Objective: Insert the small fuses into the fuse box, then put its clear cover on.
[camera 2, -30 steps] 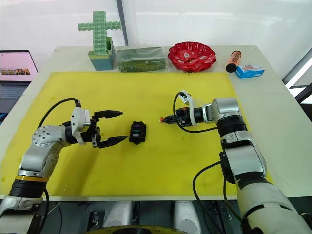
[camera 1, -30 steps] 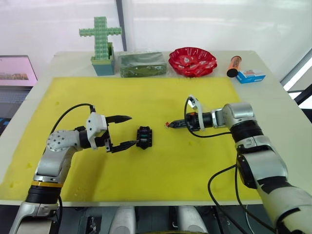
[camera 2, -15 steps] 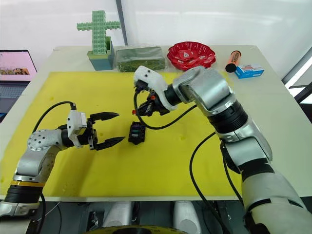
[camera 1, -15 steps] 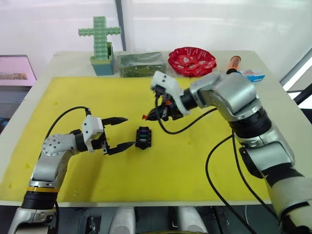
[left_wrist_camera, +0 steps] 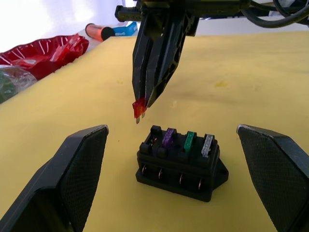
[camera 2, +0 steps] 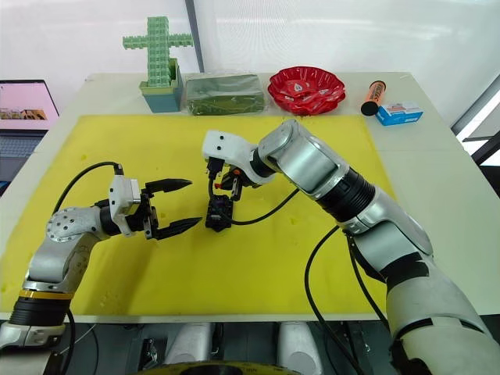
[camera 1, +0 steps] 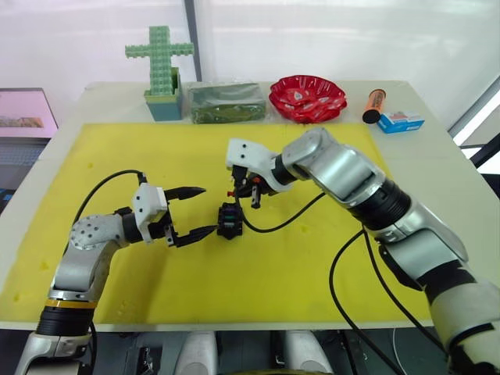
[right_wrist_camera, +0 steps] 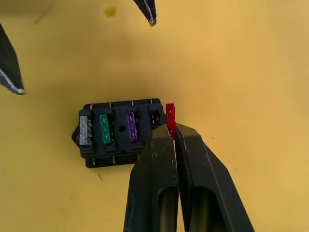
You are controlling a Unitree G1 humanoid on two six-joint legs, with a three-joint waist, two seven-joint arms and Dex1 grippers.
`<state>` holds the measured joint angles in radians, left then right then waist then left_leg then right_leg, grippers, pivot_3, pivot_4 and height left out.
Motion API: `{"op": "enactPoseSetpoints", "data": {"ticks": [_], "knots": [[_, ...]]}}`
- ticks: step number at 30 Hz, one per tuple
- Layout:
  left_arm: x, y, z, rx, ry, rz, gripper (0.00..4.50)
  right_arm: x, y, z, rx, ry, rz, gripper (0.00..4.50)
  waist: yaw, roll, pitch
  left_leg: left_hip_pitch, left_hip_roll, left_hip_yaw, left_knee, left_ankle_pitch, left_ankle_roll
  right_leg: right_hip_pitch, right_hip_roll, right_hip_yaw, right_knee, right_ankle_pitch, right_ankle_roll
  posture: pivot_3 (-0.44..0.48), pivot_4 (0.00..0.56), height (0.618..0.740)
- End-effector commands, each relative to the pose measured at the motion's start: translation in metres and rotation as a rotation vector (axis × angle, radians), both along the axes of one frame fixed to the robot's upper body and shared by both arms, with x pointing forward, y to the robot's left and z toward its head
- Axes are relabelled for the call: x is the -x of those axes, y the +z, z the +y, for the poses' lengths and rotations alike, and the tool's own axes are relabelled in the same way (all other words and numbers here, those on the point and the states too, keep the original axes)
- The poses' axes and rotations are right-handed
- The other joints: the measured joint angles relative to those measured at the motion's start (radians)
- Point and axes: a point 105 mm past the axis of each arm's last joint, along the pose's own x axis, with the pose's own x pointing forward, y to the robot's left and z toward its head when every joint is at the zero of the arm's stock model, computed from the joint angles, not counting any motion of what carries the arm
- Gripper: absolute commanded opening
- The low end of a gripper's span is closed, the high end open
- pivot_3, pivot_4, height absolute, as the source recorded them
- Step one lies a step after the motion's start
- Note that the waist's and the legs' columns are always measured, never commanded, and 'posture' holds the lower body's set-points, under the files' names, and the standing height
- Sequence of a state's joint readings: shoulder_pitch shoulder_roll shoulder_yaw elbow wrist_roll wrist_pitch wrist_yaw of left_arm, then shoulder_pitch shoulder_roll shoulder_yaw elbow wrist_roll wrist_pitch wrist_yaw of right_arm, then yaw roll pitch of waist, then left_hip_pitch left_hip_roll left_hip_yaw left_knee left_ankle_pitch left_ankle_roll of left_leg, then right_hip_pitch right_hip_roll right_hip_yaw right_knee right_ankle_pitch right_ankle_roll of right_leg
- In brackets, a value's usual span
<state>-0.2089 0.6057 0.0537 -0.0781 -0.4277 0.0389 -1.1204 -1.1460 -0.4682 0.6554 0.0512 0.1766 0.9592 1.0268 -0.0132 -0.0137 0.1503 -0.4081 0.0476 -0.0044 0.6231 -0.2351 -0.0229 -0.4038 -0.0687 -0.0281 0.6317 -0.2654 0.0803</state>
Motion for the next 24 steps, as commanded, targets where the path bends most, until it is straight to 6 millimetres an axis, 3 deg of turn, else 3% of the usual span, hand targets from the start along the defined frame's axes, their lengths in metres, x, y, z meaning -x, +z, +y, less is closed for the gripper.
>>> {"op": "enactPoseSetpoints", "data": {"ticks": [1, 24], "knots": [[0.002, 0.010, -0.001, 0.018, -0.004, -0.036, 4.50, 0.002, 0.008, 0.007, -0.010, 0.040, -0.031, 0.01, 0.000, 0.000, 0.000, 0.000, 0.000, 0.000, 0.000, 0.000, 0.000, 0.000, 0.000, 0.000, 0.000, 0.000, 0.000, 0.000, 0.150, 0.740], [-0.001, 0.008, 0.004, -0.013, 0.012, -0.030, 4.50, 0.002, -0.009, 0.009, 0.040, 0.059, -0.018, 0.01, 0.001, 0.000, 0.000, 0.000, 0.001, 0.000, 0.000, 0.000, 0.000, 0.000, 0.001, 0.000, 0.000, 0.000, 0.000, 0.000, 0.150, 0.740]]}}
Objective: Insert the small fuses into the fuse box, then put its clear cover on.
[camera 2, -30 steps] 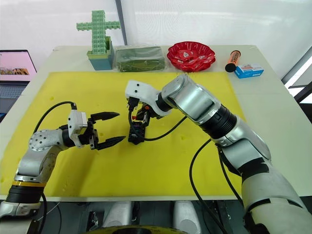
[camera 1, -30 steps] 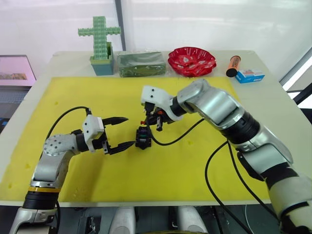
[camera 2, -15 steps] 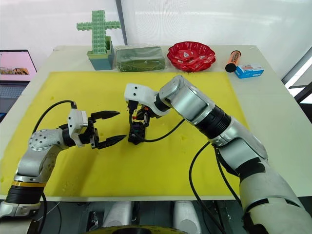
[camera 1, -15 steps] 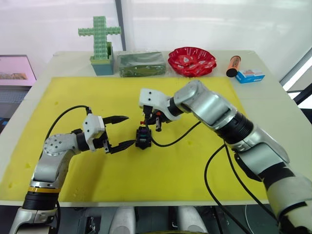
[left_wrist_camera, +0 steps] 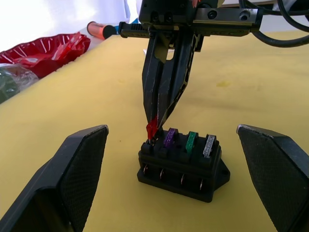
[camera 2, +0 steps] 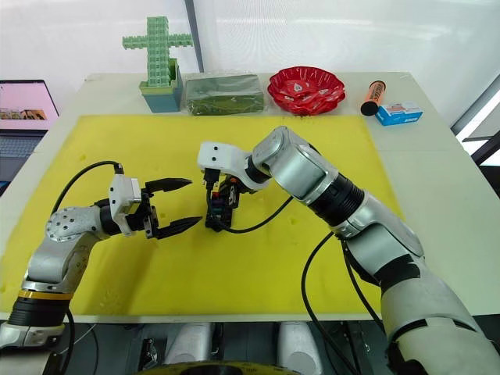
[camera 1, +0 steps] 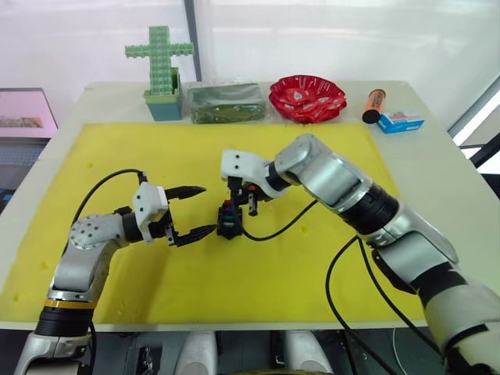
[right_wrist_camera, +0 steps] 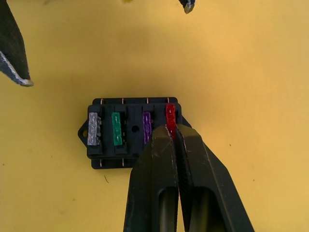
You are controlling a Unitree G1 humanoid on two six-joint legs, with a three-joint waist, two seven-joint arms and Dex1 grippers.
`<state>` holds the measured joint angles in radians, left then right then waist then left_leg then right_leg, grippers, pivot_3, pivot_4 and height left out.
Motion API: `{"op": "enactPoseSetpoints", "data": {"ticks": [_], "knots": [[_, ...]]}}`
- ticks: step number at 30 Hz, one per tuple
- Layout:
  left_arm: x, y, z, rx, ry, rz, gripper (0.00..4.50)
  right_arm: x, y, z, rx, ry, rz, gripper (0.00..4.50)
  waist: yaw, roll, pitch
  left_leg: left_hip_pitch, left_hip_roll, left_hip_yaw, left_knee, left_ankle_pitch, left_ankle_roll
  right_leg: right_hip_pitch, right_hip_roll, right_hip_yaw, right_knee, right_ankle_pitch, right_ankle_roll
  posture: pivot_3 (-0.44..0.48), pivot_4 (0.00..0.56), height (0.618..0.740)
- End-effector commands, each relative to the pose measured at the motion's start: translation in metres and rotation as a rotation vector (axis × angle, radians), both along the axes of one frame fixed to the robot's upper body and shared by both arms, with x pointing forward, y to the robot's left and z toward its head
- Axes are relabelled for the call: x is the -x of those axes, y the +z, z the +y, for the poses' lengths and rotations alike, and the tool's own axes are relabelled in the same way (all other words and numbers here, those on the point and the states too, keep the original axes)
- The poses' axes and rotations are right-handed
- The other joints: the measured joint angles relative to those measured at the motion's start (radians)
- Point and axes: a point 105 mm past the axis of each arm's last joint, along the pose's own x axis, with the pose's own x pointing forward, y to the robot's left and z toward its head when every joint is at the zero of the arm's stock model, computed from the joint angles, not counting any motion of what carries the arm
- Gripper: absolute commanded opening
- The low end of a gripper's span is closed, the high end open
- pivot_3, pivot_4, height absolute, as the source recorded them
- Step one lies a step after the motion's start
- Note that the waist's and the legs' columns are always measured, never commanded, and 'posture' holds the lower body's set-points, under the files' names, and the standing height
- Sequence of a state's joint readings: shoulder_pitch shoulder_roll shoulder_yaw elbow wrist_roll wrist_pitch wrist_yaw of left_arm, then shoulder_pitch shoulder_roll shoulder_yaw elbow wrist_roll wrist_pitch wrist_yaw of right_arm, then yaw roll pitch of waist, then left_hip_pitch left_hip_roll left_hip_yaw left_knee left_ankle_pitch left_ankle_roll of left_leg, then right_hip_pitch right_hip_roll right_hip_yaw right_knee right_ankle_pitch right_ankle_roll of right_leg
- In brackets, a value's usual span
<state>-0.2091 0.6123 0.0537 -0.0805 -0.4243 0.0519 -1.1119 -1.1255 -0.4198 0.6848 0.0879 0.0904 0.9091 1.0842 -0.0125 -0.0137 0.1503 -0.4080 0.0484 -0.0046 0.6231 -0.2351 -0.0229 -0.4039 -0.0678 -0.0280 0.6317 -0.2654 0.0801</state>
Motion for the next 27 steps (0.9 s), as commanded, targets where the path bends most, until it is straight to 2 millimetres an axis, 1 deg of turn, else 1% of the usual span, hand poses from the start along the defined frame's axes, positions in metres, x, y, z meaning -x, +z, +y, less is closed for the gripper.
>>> {"op": "enactPoseSetpoints", "data": {"ticks": [1, 17, 27], "knots": [[-0.0004, 0.0079, 0.0027, -0.006, 0.001, -0.038, 4.50, -0.0018, 0.0060, 0.0009, -0.006, 0.004, -0.028, 0.01, 0.000, 0.000, 0.000, 0.000, 0.000, 0.000, 0.000, 0.000, 0.000, 0.000, 0.000, 0.000, 0.000, 0.000, 0.000, 0.000, 0.150, 0.740], [-0.0025, 0.0057, 0.0045, -0.008, 0.000, -0.038, 4.50, -0.0064, 0.0053, -0.0041, 0.000, -0.018, -0.028, 0.01, 0.000, 0.000, 0.000, 0.000, 0.000, 0.000, 0.000, 0.000, 0.000, 0.000, 0.000, 0.000, 0.000, 0.000, 0.000, 0.000, 0.150, 0.740], [-0.0038, 0.0054, 0.0043, -0.009, -0.006, -0.046, 4.50, -0.0037, -0.0027, -0.0014, 0.027, -0.009, -0.020, 0.01, 0.000, 0.000, 0.000, 0.000, 0.000, 0.000, 0.000, 0.000, 0.000, 0.000, 0.000, 0.000, 0.000, 0.000, 0.000, 0.000, 0.150, 0.740]]}}
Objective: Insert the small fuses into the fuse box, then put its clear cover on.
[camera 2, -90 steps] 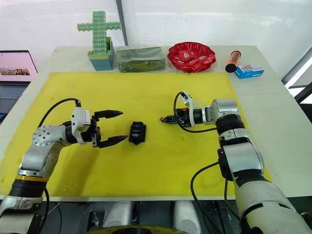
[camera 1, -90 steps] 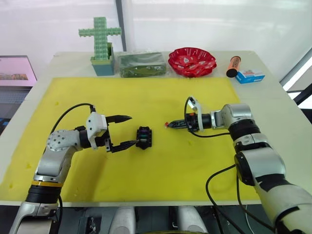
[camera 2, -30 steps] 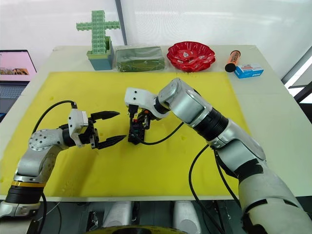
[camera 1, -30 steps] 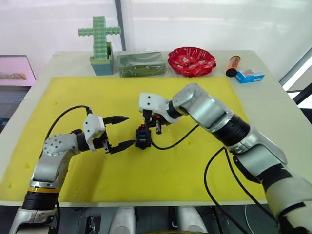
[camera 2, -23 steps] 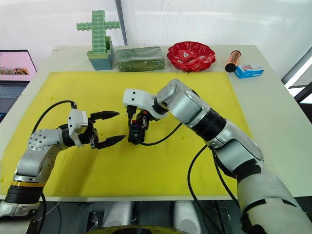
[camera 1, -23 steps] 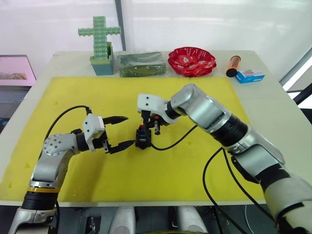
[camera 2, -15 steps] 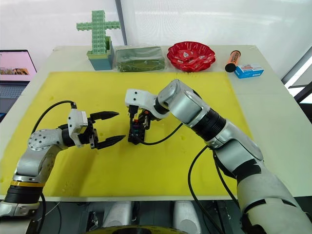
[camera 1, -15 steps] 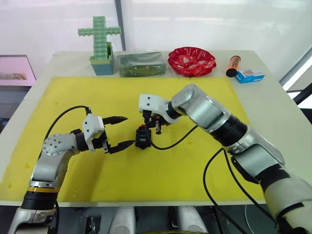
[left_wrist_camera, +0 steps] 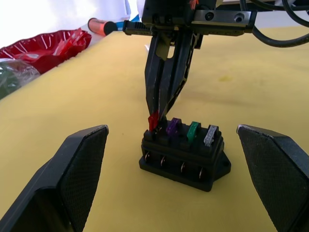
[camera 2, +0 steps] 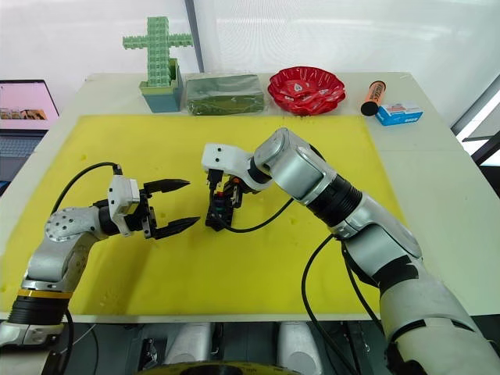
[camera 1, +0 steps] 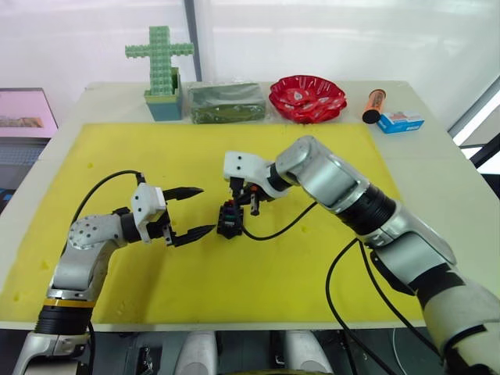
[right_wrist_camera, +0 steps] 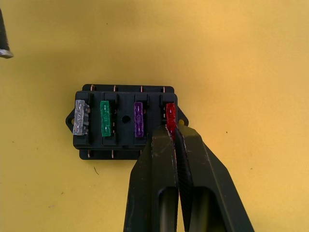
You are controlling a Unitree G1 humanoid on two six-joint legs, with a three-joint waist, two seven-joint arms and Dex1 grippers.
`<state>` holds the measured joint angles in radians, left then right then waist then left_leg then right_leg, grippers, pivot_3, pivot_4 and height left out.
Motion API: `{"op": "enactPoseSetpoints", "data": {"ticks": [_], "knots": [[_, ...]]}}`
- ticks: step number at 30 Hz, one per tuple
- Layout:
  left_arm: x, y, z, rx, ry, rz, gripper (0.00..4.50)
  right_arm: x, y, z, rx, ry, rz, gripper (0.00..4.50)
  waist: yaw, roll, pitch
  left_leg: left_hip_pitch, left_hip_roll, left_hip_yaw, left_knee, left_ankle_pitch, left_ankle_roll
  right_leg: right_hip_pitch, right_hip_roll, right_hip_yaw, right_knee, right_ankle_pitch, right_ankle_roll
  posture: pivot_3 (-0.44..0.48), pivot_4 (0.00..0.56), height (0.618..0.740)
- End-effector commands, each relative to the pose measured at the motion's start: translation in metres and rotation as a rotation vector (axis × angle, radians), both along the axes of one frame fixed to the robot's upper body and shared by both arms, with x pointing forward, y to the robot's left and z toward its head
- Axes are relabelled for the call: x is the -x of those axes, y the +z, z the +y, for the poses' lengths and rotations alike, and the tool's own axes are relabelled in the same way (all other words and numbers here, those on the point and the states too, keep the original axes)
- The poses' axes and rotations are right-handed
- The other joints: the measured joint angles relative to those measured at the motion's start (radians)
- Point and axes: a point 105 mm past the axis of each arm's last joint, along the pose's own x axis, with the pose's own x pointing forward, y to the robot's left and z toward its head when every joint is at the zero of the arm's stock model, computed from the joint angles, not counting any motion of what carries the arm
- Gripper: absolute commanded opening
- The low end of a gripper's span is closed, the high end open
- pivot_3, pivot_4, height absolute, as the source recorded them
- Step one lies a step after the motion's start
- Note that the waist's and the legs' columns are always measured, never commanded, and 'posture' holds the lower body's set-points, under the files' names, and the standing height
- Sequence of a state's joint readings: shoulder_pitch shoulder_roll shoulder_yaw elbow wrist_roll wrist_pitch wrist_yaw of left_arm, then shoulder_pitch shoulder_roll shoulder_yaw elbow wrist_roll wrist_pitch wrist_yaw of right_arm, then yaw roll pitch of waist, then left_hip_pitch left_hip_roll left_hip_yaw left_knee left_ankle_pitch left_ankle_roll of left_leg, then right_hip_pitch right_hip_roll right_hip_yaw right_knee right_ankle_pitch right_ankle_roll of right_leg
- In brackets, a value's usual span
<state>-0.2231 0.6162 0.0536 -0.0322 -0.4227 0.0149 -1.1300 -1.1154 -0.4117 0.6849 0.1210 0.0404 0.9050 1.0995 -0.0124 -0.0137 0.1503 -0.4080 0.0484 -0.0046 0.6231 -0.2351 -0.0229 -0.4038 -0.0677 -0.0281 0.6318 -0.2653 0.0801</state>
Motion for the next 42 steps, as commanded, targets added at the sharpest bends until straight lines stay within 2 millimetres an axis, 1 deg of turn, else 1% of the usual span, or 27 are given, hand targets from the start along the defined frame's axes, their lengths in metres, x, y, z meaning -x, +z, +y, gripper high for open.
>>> {"op": "enactPoseSetpoints", "data": {"ticks": [1, 10, 13, 15, 21, 26, 32, 34, 38, 39, 40, 42], "knots": [[-0.001, 0.007, 0.000, -0.005, -0.006, -0.039, 4.50, 0.002, 0.004, 0.005, -0.001, 0.021, -0.021, 0.01, 0.000, 0.000, 0.000, 0.000, 0.000, 0.000, 0.000, 0.000, 0.000, 0.000, 0.000, 0.000, 0.000, 0.000, 0.000, 0.000, 0.150, 0.740], [0.000, 0.007, 0.000, -0.002, -0.003, -0.040, 4.50, 0.005, 0.001, 0.008, -0.003, 0.026, 0.010, 0.01, -0.001, 0.000, 0.000, 0.000, 0.000, 0.000, 0.000, 0.000, 0.000, 0.000, 0.000, 0.000, 0.000, 0.000, 0.000, 0.000, 0.150, 0.740], [0.000, 0.007, 0.000, -0.003, -0.003, -0.040, 4.50, 0.005, 0.001, 0.008, -0.003, 0.023, 0.011, 0.74, -0.001, 0.000, 0.000, 0.000, 0.000, 0.000, 0.000, 0.000, 0.000, 0.000, 0.000, 0.000, 0.000, 0.000, 0.000, 0.000, 0.150, 0.740], [0.000, 0.007, 0.000, -0.003, -0.002, -0.041, 4.50, 0.004, 0.002, 0.008, -0.004, 0.022, 0.007, 1.38, 0.000, 0.000, 0.000, 0.000, 0.000, 0.000, 0.000, 0.000, 0.000, 0.000, 0.000, 0.000, 0.000, 0.000, 0.000, 0.000, 0.150, 0.740], [0.000, 0.007, -0.001, -0.004, -0.006, -0.043, 4.50, 0.003, 0.007, 0.009, -0.020, 0.015, 0.000, 1.38, -0.001, 0.000, 0.000, 0.000, 0.000, 0.000, 0.000, 0.000, 0.000, 0.000, 0.000, 0.000, 0.000, 0.000, 0.000, 0.000, 0.150, 0.740], [-0.001, 0.008, -0.002, -0.005, -0.009, -0.043, 4.50, 0.008, 0.023, 0.011, -0.097, 0.038, 0.049, 1.38, 0.000, 0.000, 0.000, 0.000, 0.000, 0.000, 0.000, 0.000, 0.000, 0.000, 0.000, 0.000, 0.000, 0.000, 0.000, 0.000, 0.150, 0.740], [-0.003, 0.010, -0.004, -0.002, -0.016, -0.045, 4.50, 0.014, 0.035, 0.012, -0.137, 0.078, 0.089, 1.38, 0.000, 0.000, 0.000, 0.000, 0.000, 0.000, 0.000, 0.000, 0.000, 0.000, 0.000, 0.000, 0.000, 0.000, 0.000, 0.000, 0.150, 0.740], [-0.003, 0.010, -0.004, -0.002, -0.018, -0.044, 4.50, 0.014, 0.039, 0.011, -0.146, 0.094, 0.069, 1.38, 0.000, 0.000, 0.000, 0.000, 0.000, 0.000, 0.000, 0.000, 0.000, 0.000, 0.000, 0.000, 0.000, 0.000, 0.000, 0.000, 0.150, 0.740], [-0.002, 0.009, -0.004, -0.002, -0.018, -0.041, 4.50, 0.015, 0.058, 0.011, -0.272, 0.099, 0.063, 1.38, 0.000, 0.000, 0.000, 0.000, 0.000, 0.000, 0.000, 0.000, 0.000, 0.000, 0.000, 0.000, 0.000, 0.000, 0.000, 0.000, 0.150, 0.740], [-0.002, 0.009, -0.004, -0.003, -0.017, -0.040, 4.50, 0.015, 0.067, 0.014, -0.376, 0.093, 0.062, 1.38, 0.000, 0.000, 0.000, 0.000, 0.000, 0.000, 0.000, 0.000, 0.000, 0.000, 0.001, 0.000, 0.000, 0.000, 0.000, 0.000, 0.150, 0.740], [-0.002, 0.009, -0.004, -0.002, -0.017, -0.040, 4.50, 0.014, 0.071, 0.012, -0.446, 0.073, 0.068, 1.38, 0.000, 0.000, 0.000, 0.000, 0.000, 0.000, 0.000, 0.000, 0.000, 0.000, 0.001, 0.000, 0.000, 0.000, 0.000, 0.000, 0.150, 0.740], [-0.002, 0.008, -0.004, -0.002, -0.018, -0.038, 4.50, 0.009, 0.063, 0.003, -0.452, 0.044, 0.061, 1.38, 0.001, 0.000, 0.000, 0.000, 0.001, 0.000, 0.000, 0.000, 0.000, 0.000, 0.001, 0.000, 0.000, 0.000, 0.000, 0.000, 0.150, 0.740]]}}
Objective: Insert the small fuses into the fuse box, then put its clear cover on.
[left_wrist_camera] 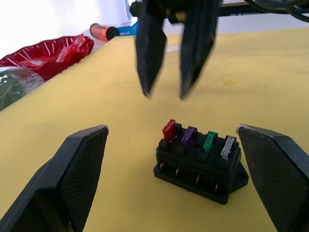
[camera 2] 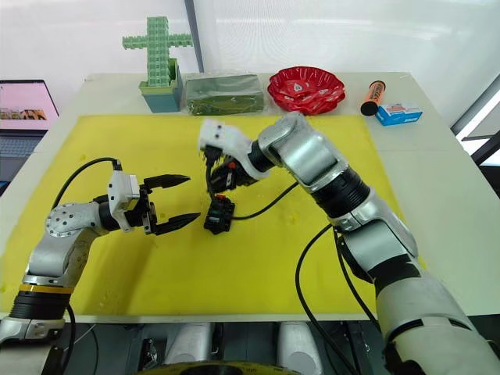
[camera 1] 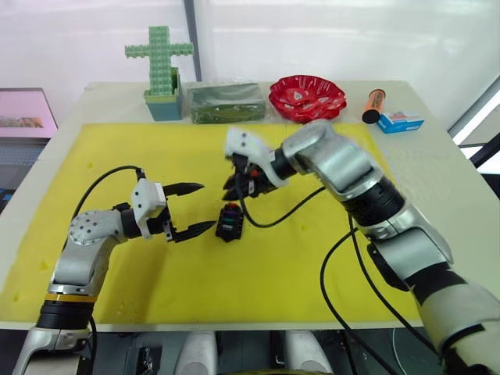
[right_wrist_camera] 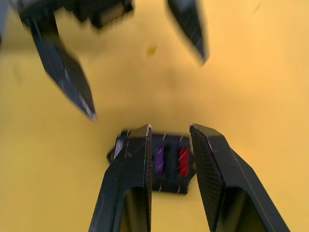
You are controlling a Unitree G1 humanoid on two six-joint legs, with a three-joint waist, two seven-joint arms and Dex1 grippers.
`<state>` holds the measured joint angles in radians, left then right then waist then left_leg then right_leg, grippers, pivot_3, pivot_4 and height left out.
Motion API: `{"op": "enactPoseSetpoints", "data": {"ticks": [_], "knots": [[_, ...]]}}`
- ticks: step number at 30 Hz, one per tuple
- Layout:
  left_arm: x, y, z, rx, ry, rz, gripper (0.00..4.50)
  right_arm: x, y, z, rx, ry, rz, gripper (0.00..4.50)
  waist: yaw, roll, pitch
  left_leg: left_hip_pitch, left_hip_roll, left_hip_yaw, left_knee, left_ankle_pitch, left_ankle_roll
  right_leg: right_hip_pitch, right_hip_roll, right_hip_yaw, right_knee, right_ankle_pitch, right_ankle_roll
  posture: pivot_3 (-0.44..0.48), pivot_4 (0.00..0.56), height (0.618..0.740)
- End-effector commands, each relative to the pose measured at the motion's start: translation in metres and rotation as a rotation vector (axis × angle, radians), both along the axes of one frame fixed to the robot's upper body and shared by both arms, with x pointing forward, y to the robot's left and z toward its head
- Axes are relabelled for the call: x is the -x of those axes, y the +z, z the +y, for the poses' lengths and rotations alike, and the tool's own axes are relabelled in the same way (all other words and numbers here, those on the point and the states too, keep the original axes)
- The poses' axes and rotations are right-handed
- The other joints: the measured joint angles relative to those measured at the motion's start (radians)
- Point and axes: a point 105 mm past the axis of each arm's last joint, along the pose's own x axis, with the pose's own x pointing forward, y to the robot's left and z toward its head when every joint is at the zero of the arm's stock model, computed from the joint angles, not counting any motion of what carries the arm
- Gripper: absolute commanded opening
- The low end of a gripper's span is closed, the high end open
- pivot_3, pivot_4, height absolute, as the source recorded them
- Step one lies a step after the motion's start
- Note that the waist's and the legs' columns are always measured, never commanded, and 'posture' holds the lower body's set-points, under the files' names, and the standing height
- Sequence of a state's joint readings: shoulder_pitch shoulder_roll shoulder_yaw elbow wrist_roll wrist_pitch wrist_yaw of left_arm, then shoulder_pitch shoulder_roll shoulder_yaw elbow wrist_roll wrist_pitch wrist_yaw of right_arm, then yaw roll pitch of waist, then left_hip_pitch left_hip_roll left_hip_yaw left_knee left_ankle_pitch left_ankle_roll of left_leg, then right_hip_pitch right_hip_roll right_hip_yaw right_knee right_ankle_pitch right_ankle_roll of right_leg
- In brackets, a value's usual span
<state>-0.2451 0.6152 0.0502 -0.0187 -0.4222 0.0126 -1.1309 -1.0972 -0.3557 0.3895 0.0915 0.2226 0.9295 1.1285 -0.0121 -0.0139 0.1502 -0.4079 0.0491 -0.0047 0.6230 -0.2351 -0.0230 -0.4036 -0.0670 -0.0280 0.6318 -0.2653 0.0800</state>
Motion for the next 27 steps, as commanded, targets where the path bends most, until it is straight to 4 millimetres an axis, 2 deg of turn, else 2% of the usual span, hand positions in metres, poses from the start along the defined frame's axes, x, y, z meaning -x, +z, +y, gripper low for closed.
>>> {"op": "enactPoseSetpoints", "data": {"ticks": [1, 3, 5, 6, 17, 27], "knots": [[0.002, 0.005, -0.003, -0.003, -0.016, -0.028, 4.50, -0.005, 0.002, -0.011, -0.048, -0.037, -0.045, 1.18, 0.002, 0.000, 0.000, 0.000, 0.000, 0.000, 0.000, 0.000, 0.000, 0.000, 0.000, 0.000, 0.000, 0.000, 0.000, 0.000, 0.150, 0.740], [0.001, 0.006, -0.003, -0.004, -0.016, -0.028, 4.50, -0.010, -0.003, -0.018, -0.045, -0.059, -0.085, 0.76, 0.002, 0.000, 0.000, 0.000, 0.000, 0.000, 0.000, 0.000, 0.000, 0.000, 0.000, 0.000, 0.000, 0.000, 0.000, 0.000, 0.150, 0.740], [0.000, 0.006, -0.003, -0.004, -0.018, -0.029, 4.50, -0.011, -0.006, -0.021, -0.052, -0.079, -0.091, 0.09, 0.000, 0.000, 0.000, 0.000, 0.000, 0.000, 0.000, 0.000, 0.000, 0.000, 0.000, 0.000, 0.000, 0.000, 0.000, 0.000, 0.150, 0.740], [0.000, 0.007, -0.003, -0.005, -0.020, -0.029, 4.50, -0.010, -0.009, -0.021, -0.050, -0.076, -0.091, 0.04, 0.000, 0.000, 0.000, 0.000, 0.000, 0.000, 0.000, 0.000, 0.000, 0.000, 0.000, 0.000, 0.000, 0.000, 0.000, 0.000, 0.150, 0.740], [-0.001, 0.007, -0.006, -0.012, -0.041, -0.024, 4.50, 0.003, -0.026, -0.016, -0.033, -0.052, -0.049, 0.04, 0.002, 0.000, 0.000, 0.000, 0.001, 0.000, 0.000, 0.000, 0.000, 0.000, 0.001, 0.001, 0.000, 0.000, 0.000, 0.000, 0.150, 0.740], [0.002, 0.005, -0.004, -0.021, -0.039, -0.022, 4.50, -0.001, -0.048, -0.017, 0.014, -0.063, -0.044, 0.04, 0.001, 0.000, 0.000, 0.000, 0.001, 0.000, 0.000, 0.000, 0.000, 0.000, 0.001, 0.001, 0.000, 0.000, 0.000, 0.000, 0.150, 0.740]]}}
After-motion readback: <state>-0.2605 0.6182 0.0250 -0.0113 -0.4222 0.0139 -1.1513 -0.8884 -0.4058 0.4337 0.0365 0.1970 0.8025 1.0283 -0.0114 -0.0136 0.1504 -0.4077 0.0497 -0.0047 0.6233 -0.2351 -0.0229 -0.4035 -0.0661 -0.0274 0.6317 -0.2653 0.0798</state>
